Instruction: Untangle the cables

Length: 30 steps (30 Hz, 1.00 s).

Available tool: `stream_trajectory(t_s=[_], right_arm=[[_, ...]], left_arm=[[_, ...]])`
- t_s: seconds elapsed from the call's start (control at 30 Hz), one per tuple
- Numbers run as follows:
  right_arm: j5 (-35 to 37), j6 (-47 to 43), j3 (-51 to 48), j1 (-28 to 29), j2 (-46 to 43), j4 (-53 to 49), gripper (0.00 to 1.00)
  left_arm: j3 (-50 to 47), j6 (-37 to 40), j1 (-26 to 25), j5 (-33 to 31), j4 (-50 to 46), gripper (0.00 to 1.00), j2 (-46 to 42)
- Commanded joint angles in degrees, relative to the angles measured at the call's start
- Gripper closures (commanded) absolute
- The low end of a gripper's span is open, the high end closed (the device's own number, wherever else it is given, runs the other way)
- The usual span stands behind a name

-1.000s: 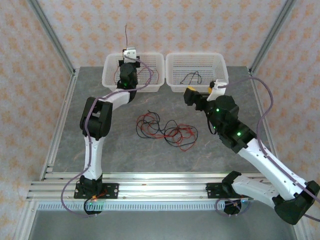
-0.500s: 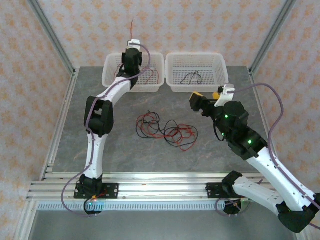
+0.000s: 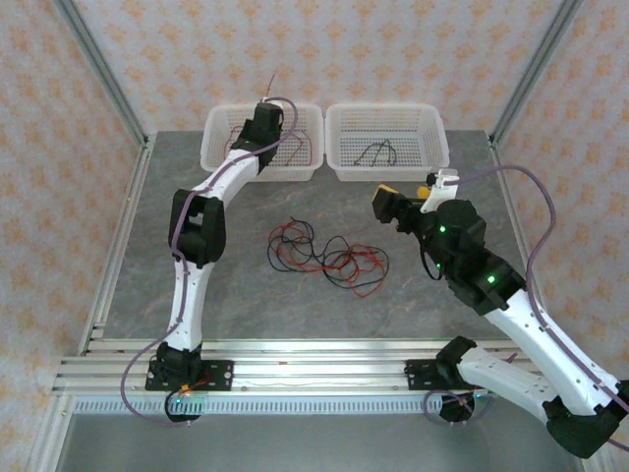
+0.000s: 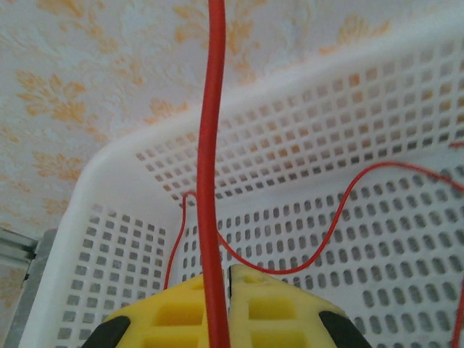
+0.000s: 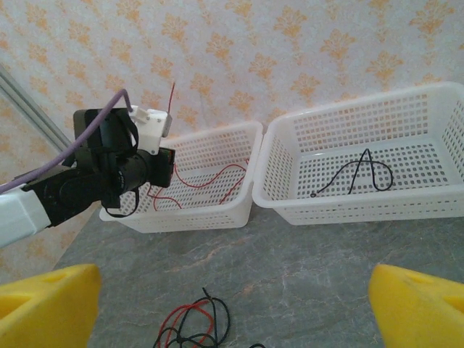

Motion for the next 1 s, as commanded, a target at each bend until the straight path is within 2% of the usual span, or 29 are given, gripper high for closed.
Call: stream_trajectory(t_s=[0.0,0.17,0.27,0.43,0.53,0.6,0.7,0.73,0.97], right_arm=[[1.0,0.3,0.2,-0.2,-1.2,-0.9,0.06],[1.7,0.1,0.2,-0.2,-1.2,-0.9,0.05],[1.7,0.0,0.3,-0.2,-1.0,-0.7,0.05],[1.7,0.1,0.5,-0.2,-0.9,-0.8,0.05],[1.7,0.3,0.4,-0.2,-1.1,-0.9,0.05],[1.6,0.5,0.5,-0.2,-1.3,-1.1,0.05],[1.7,0.8,0.4,-0.2,-1.6,-1.3,0.05],[1.7,1.1,0.4,-0.2,-1.7,-1.4,0.05],[2.1,5.0,0.7,-0.2,-1.8,-3.4,0.05]], left_arm=[[4.7,3.2,0.5,-3.7,-5.7,1.0,3.7],[8.0,5.2,0.6,-7.0,-8.1,1.0,5.6],[8.0,5.5,0.6,-7.7,-7.8,0.79,4.9],[8.0,5.9,0.6,-7.9,-7.4,0.54,3.4],[8.0,5.9,0.6,-7.5,-7.8,0.34,2.2],[7.7,5.9,0.6,-7.3,-8.1,0.17,1.4],[6.9,5.7,0.5,-7.3,-8.2,0.03,-0.1],[6.6,5.4,0.5,-7.1,-8.3,0.01,-0.6],[3.4,2.3,0.2,-2.4,-8.1,0.0,-8.2]])
